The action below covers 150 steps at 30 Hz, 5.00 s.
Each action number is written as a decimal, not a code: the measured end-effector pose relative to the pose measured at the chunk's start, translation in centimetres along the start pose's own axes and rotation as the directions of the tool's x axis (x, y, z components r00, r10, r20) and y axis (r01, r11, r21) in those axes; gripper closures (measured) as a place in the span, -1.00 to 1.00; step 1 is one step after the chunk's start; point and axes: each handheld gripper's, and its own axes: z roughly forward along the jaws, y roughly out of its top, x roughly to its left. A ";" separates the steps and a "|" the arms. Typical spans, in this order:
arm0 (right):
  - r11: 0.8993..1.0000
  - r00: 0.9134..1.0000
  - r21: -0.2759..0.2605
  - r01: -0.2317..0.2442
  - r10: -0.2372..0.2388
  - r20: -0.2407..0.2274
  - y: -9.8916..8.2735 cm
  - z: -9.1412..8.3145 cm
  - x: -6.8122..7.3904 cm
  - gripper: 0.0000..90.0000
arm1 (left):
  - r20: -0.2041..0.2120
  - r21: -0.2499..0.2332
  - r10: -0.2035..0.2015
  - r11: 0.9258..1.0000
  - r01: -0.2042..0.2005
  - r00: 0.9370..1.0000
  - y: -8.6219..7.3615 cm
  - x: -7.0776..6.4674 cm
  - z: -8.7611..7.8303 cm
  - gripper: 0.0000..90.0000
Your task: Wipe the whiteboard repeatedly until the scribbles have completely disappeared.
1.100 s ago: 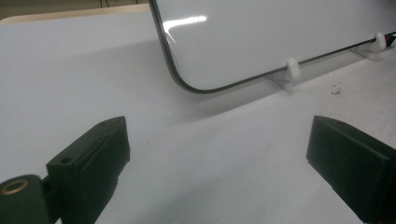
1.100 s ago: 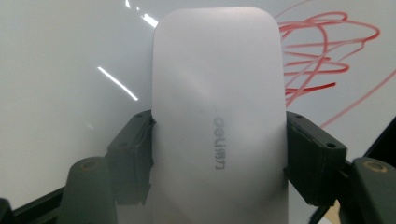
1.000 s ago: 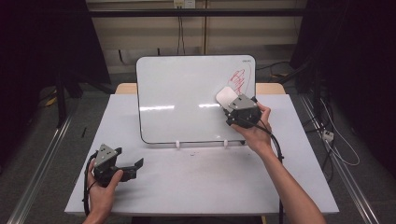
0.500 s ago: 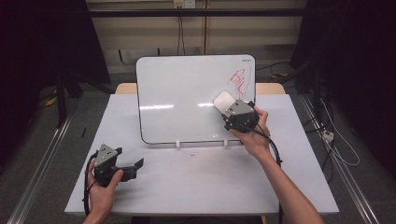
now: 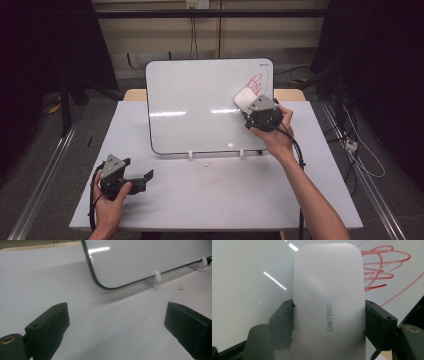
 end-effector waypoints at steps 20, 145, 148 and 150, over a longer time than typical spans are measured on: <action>0.999 0.999 -0.022 -0.030 0.031 0.031 0.0 0.0 -0.8 -0.30 | 0.001 -0.007 -0.001 1.000 0.001 1.000 0.0 -0.2 0.0 -0.87; 1.000 1.000 -0.022 -0.019 0.019 -0.006 2.8 1.3 -0.8 -0.30 | 0.016 0.014 0.014 1.000 -0.014 1.000 0.0 -0.6 0.4 -0.87; 0.999 1.000 -0.022 -0.024 0.024 0.000 3.1 1.4 -1.3 -0.30 | 0.015 0.015 0.014 1.000 -0.014 1.000 -0.1 -0.6 0.4 -0.87; 0.999 0.999 -0.025 -0.034 0.034 0.004 3.2 1.4 -1.7 -0.30 | 0.015 0.014 0.013 1.000 -0.013 1.000 -0.1 -0.6 0.4 -0.87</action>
